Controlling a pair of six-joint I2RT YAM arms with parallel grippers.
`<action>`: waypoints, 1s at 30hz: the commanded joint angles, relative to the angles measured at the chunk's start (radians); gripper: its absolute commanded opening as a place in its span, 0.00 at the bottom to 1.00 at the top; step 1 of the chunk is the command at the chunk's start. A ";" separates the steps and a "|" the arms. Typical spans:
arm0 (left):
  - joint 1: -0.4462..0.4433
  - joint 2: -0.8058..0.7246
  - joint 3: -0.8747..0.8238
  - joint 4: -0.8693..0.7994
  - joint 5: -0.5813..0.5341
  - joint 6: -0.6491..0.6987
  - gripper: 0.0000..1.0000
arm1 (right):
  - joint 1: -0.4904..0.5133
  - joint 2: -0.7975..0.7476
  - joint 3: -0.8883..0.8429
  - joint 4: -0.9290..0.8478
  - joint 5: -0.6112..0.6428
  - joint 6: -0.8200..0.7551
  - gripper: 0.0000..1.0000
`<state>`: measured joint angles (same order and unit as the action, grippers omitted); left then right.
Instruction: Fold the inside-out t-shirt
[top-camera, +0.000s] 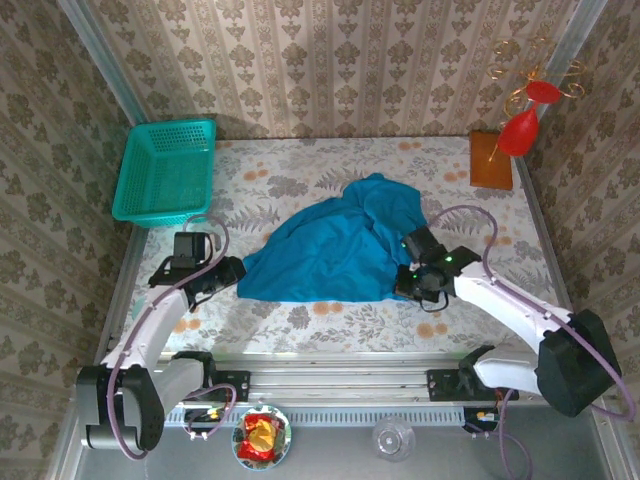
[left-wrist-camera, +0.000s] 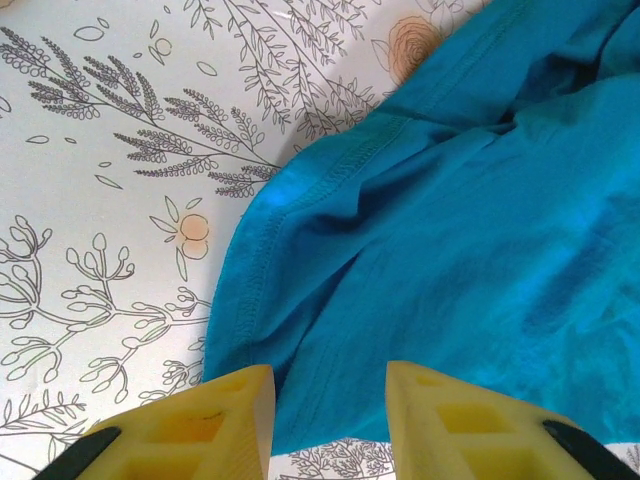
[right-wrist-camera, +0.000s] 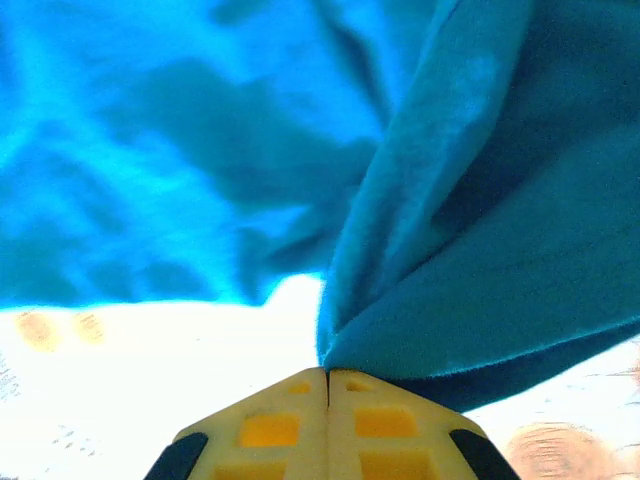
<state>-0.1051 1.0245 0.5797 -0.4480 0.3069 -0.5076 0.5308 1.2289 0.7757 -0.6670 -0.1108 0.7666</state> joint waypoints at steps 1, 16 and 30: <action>-0.005 0.021 0.027 0.022 0.011 0.011 0.35 | 0.099 0.076 0.064 0.096 -0.145 0.053 0.00; -0.008 0.043 0.019 0.031 0.013 0.016 0.36 | -0.196 -0.029 0.044 -0.157 0.083 -0.139 0.45; -0.010 0.062 0.000 0.067 0.032 -0.002 0.37 | -0.449 0.119 -0.147 0.314 -0.318 -0.323 0.75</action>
<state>-0.1101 1.0866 0.5797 -0.4007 0.3187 -0.5079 0.0883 1.3079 0.6437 -0.4786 -0.3271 0.5011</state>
